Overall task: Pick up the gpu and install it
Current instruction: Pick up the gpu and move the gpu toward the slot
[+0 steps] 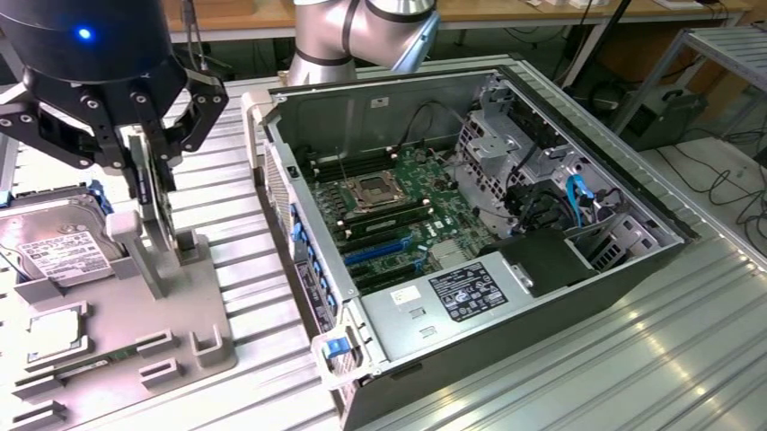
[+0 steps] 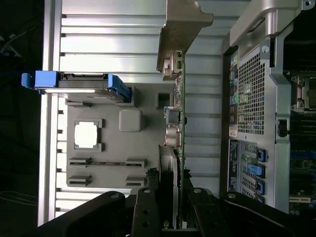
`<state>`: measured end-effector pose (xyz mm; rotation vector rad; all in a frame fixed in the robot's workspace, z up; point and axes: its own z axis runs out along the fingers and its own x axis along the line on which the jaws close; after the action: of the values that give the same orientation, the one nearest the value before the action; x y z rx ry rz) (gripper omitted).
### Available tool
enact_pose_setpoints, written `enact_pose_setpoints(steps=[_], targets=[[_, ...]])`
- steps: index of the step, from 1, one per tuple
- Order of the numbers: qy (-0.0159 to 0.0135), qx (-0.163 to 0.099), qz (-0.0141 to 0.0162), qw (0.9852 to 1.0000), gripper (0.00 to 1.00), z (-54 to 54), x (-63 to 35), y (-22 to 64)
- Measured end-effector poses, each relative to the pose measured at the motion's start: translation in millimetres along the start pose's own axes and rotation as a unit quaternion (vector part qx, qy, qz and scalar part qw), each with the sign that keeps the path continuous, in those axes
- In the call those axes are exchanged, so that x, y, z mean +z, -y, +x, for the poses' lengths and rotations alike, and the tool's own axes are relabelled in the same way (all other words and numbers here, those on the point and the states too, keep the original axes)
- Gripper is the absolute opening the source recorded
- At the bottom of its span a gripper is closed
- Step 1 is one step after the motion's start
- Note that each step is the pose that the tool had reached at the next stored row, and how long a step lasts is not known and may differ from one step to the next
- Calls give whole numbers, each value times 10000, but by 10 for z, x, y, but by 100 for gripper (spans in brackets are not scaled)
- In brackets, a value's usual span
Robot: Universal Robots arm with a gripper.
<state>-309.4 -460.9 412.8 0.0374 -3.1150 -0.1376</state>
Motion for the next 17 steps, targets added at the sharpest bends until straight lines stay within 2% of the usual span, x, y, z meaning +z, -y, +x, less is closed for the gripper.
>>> enact_pose_setpoints(steps=[6, 13, 17], targets=[[0, 0, -20, 10000, 27, 1, -58, -5], [-1, -1, -67, 10000, 27, 1, -137, -11], [-6, -2, -104, 9999, 27, -1, -186, -13]])
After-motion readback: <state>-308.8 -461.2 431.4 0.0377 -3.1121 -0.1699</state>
